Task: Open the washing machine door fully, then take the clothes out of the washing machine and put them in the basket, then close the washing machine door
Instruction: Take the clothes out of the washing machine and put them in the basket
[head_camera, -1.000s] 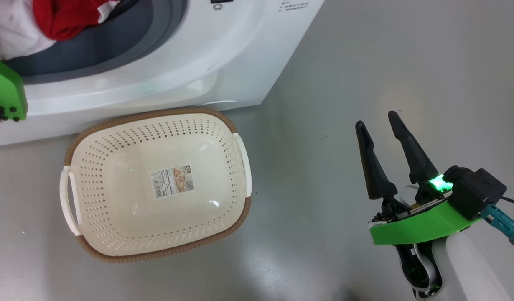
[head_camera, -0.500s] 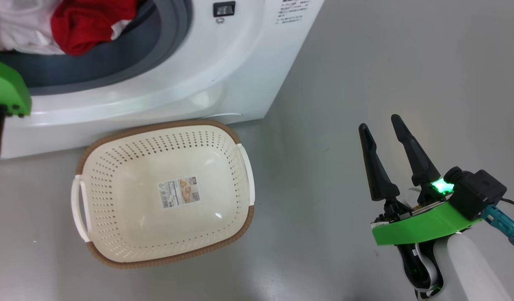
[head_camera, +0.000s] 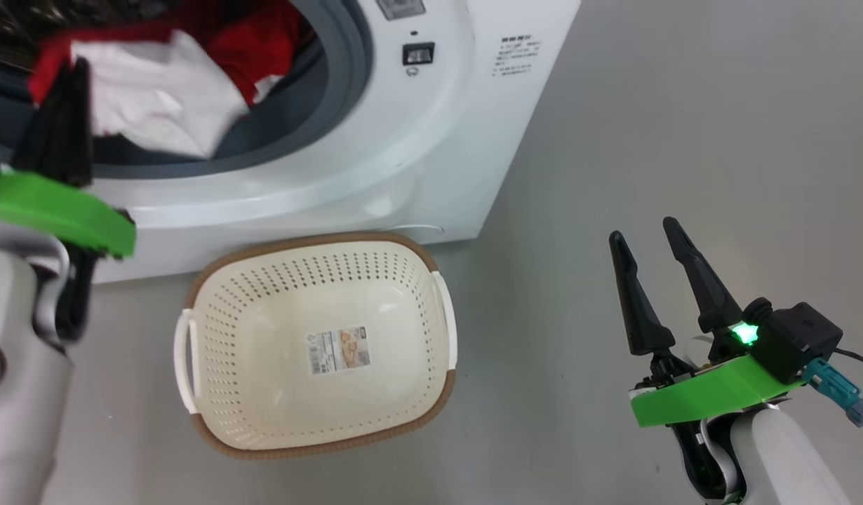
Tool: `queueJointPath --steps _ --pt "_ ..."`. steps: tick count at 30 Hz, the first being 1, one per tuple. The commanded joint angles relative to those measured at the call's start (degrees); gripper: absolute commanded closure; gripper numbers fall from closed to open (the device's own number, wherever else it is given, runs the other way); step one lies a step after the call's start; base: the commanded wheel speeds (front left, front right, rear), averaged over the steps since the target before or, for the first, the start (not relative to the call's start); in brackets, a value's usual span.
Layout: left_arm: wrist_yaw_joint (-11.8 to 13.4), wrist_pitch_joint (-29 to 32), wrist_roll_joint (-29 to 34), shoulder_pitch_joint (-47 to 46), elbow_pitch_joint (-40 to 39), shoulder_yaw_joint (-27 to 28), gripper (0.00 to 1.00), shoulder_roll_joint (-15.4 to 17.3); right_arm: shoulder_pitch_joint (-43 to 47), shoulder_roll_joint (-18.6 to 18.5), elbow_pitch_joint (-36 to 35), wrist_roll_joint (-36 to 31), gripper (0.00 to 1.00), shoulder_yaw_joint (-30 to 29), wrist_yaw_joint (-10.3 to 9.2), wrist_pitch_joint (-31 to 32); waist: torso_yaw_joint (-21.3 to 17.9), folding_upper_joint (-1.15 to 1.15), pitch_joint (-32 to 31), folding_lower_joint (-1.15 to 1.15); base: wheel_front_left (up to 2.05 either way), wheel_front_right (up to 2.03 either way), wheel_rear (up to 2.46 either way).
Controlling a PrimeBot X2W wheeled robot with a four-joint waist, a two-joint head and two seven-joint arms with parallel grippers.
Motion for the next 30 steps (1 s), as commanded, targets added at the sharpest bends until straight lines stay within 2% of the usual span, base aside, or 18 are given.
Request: queueJointPath --steps 1,9,17,30 --pt "-0.15 -0.69 -0.27 2.00 -3.41 2.88 1.00 2.19 1.01 -0.15 -1.07 -0.24 0.00 1.24 0.37 -0.36 1.38 0.00 -1.99 0.00 0.00 0.00 0.00" --pt "0.30 -0.69 1.28 12.30 -14.57 7.20 1.00 -0.86 1.86 -0.15 0.20 -0.77 0.00 0.97 0.37 -0.36 2.51 0.00 -5.73 0.00 0.00 0.00 0.00" --pt "1.19 -0.69 3.06 19.99 -23.21 8.94 1.00 -3.81 2.62 -0.15 1.09 -0.88 0.00 1.27 0.37 -0.36 2.86 0.00 -9.05 0.00 0.00 0.00 0.00" --pt "2.95 -0.69 4.13 29.21 -39.93 10.26 1.00 -4.78 3.67 -0.15 1.50 -0.80 0.00 1.23 0.37 -0.36 2.91 0.00 -10.71 0.00 0.00 0.00 0.00"
